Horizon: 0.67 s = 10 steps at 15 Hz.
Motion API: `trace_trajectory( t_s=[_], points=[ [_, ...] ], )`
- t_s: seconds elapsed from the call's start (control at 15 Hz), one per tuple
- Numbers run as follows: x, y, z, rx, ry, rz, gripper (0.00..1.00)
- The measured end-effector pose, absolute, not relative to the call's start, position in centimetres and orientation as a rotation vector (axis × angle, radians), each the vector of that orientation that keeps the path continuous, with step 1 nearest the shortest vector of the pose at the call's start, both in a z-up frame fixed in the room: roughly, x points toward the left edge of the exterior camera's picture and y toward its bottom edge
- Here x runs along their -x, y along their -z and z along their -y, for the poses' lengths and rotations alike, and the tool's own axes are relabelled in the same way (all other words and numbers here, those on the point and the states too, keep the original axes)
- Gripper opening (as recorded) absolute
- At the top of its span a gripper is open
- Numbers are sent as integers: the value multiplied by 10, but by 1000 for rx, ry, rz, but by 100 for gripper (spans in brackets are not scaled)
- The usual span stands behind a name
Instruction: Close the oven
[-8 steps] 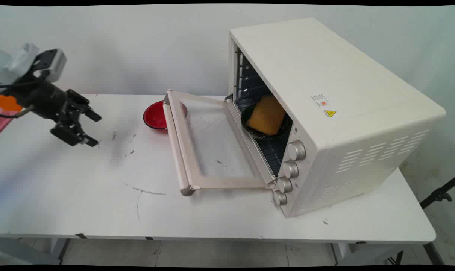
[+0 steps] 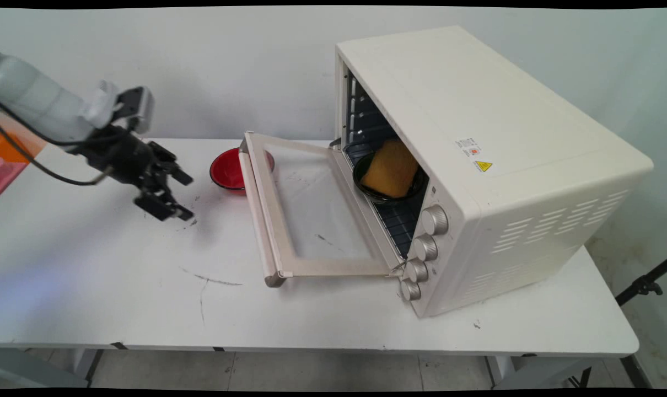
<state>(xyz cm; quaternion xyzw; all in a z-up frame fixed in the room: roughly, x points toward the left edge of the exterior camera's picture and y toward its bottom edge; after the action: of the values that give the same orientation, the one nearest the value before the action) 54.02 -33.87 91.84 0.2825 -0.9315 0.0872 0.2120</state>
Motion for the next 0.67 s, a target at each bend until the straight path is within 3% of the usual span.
trace_trajectory(
  t_s=[0.4, 0.47, 0.67],
  points=[
    [-499, -878, 361, -777, -271, 2556, 100],
    [-494, -872, 364, -775, -276, 2554, 0],
    [-484, -855, 369, -776, -291, 2554, 0]
  ],
)
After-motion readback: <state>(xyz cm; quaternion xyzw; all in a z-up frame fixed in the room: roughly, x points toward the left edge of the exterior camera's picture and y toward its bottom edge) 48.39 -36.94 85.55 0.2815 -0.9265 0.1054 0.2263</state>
